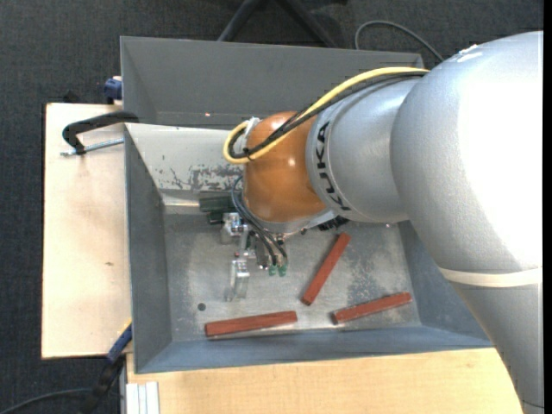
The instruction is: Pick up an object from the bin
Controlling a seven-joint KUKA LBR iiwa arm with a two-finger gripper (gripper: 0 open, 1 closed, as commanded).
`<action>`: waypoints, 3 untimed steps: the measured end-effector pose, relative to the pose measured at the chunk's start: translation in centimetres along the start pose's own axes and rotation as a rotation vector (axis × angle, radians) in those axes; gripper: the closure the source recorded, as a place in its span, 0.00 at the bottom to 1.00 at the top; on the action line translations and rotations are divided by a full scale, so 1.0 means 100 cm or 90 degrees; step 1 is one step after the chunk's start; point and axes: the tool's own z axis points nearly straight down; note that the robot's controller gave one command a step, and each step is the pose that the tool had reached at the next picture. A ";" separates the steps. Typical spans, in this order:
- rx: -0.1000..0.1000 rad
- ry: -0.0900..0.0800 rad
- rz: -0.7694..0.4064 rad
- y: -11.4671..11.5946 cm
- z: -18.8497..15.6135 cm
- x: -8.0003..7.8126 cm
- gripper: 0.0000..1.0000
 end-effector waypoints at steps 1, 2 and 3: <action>0.003 0.000 -0.071 -0.054 -0.005 0.006 0.00; 0.003 -0.005 -0.063 -0.082 -0.005 -0.033 0.00; 0.003 -0.005 -0.065 -0.116 -0.005 -0.041 0.00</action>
Offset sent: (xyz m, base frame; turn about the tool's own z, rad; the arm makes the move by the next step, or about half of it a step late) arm -0.0056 -0.0523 0.0038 -0.1137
